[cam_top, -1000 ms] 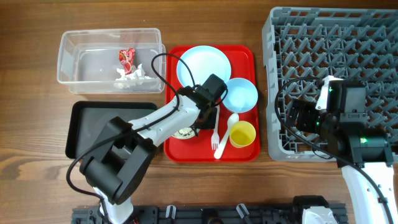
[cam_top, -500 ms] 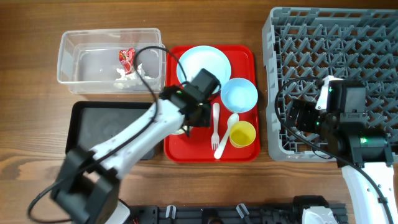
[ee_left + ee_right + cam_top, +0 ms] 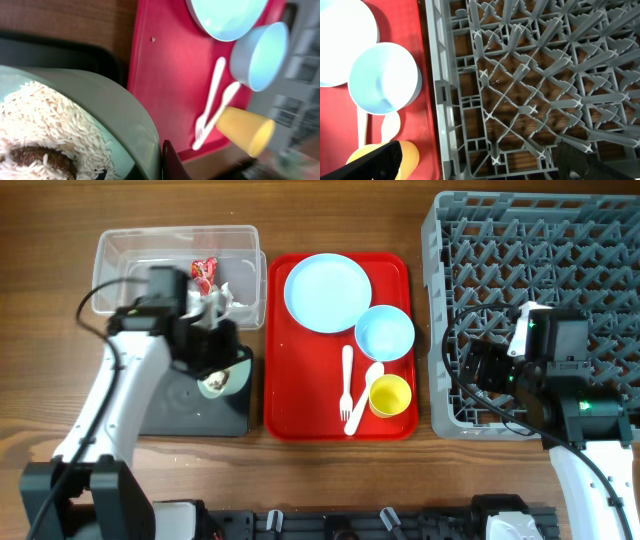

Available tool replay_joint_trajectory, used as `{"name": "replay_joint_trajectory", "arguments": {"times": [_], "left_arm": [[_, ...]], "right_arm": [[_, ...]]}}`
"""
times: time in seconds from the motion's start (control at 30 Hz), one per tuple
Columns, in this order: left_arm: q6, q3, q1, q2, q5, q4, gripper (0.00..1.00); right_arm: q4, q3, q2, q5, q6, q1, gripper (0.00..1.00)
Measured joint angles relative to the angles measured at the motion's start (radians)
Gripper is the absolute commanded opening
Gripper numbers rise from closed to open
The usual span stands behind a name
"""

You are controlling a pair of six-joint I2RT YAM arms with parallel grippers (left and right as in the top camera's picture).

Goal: Sort waste into correct bins and load items into the dishwasher rack
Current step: 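Tip the green bowl over the black tray to dump the scraps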

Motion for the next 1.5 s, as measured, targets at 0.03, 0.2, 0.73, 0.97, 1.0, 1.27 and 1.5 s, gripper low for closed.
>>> {"name": "replay_joint_trajectory", "arguments": {"times": [0.03,0.2,0.73,0.97,1.0,1.27,1.5], "left_arm": [[0.042,-0.035,0.061,0.0,0.078,0.007,0.04],[0.183,-0.156,0.269,0.014,0.377,0.047,0.04],[0.256,-0.193,0.518,0.096,0.901,-0.019,0.04],[0.175,-0.193,0.534,0.096,0.878,0.053,0.04],[0.164,-0.193,0.534,0.096,0.874,0.053,0.04],[0.118,-0.194,0.534,0.098,0.838,0.125,0.04],[0.156,-0.194,0.533,0.098,0.883,0.136,0.04]], "right_arm": [[0.0,0.0,0.0,0.0,0.0,0.0,1.0],[0.0,0.0,0.0,0.0,0.0,0.0,1.0],[-0.005,0.0,0.0,0.0,0.0,0.0,1.0],[-0.008,0.0,0.0,0.0,0.0,0.0,1.0],[-0.009,0.0,0.0,0.0,0.0,0.0,1.0],[-0.012,0.0,0.0,0.0,0.0,0.0,1.0],[-0.015,0.0,0.0,0.0,0.0,0.0,1.0]]}}
